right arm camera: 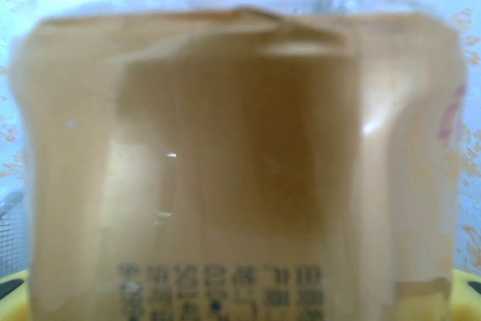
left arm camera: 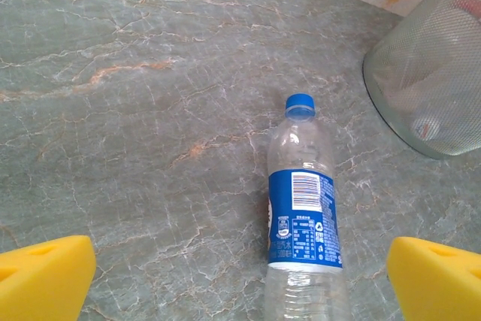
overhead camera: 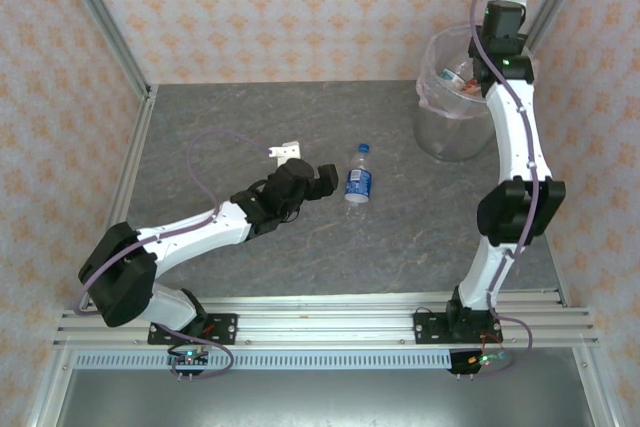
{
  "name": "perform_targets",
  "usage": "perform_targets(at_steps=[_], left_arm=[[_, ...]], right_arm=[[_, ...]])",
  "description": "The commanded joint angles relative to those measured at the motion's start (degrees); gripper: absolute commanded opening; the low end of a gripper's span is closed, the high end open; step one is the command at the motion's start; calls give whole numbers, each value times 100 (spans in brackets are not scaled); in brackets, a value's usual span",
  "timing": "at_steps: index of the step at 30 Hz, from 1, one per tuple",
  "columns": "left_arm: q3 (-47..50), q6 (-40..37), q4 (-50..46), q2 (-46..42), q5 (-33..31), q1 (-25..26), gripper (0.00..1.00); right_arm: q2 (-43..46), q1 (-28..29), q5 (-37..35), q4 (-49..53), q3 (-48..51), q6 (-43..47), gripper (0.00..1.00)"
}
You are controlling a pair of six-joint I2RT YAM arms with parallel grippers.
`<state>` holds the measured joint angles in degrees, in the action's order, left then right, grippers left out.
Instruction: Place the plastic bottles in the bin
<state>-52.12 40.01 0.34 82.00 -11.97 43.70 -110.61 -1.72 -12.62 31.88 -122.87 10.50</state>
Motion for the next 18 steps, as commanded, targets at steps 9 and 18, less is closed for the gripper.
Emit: perform_targets(at_steps=[9,18], left_arm=[[-115,-55,-203,-86,-233,-52,100],[-51,-19,-247,-122,-361,-49,100]], right_arm=[[-1310,-71,-337,2358,-2315,1183,59],[-1169,-150,-891,1777,-1637,1241,81]])
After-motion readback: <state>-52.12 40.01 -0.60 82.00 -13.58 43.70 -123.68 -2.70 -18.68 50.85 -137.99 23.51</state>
